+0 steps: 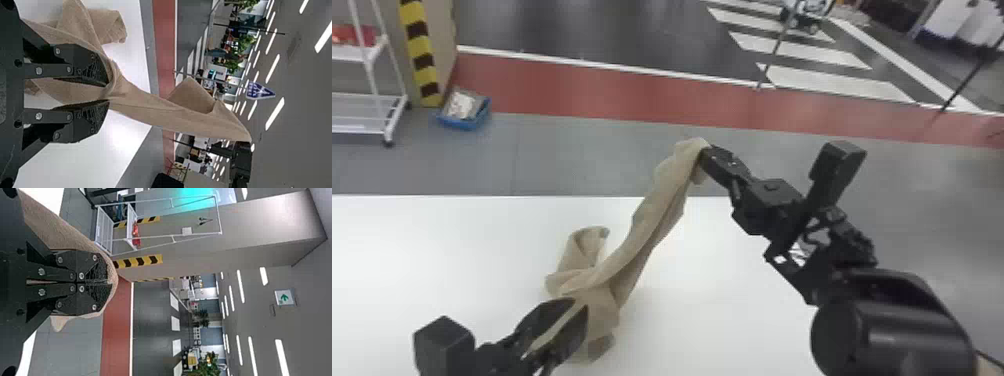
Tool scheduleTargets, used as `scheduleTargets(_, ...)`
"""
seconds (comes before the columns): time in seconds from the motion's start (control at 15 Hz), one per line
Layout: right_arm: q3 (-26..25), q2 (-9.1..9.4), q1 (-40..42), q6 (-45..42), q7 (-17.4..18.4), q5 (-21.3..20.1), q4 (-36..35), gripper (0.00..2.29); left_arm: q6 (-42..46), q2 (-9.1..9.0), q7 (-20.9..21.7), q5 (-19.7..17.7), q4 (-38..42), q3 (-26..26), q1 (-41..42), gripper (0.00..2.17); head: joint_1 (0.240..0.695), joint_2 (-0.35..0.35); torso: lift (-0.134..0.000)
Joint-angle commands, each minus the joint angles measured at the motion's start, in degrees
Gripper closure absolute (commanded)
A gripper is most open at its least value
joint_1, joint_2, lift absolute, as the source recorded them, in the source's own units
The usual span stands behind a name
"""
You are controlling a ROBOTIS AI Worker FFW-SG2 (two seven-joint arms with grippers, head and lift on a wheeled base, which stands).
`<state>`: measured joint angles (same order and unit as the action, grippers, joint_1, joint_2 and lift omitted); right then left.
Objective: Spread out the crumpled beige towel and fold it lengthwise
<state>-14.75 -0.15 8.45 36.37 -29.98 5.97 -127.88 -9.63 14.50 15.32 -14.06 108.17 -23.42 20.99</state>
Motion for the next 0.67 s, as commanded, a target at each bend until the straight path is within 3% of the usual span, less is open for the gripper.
scheduleTargets(0.0,5.4,-0.20,-2.7,0.3,0.1,-1.2,2.2,1.88,0.0,0.18,0.9,0.1,0.4,4.2,2.2,0.01,0.695,-0.308,0.000)
scheduleTargets(0.2,12.7,0.06,-3.8,-3.5,0.7,-2.0,6.1,1.88,0.5,0.18,3.6,0.3,-1.4,8.5,2.8,0.02,0.695,-0.220,0.000)
scheduleTargets(0.33,19.8,0.20,-6.1,-7.6,1.4,-2.7,11.7,1.88,2.5,0.27,3.7,0.2,-3.3,10.8,2.9,0.02,0.695,-0.115,0.000)
scheduleTargets(0.53,29.2,0.20,-9.0,-13.9,3.4,-3.5,19.7,1.88,12.1,0.18,3.1,0.2,-7.2,13.0,2.7,0.03,0.695,0.006,0.000)
scheduleTargets(0.6,31.5,0.20,-10.2,-15.7,3.5,-4.3,22.6,1.88,15.6,0.00,2.4,0.1,-8.9,13.7,2.4,0.03,0.695,0.086,0.000)
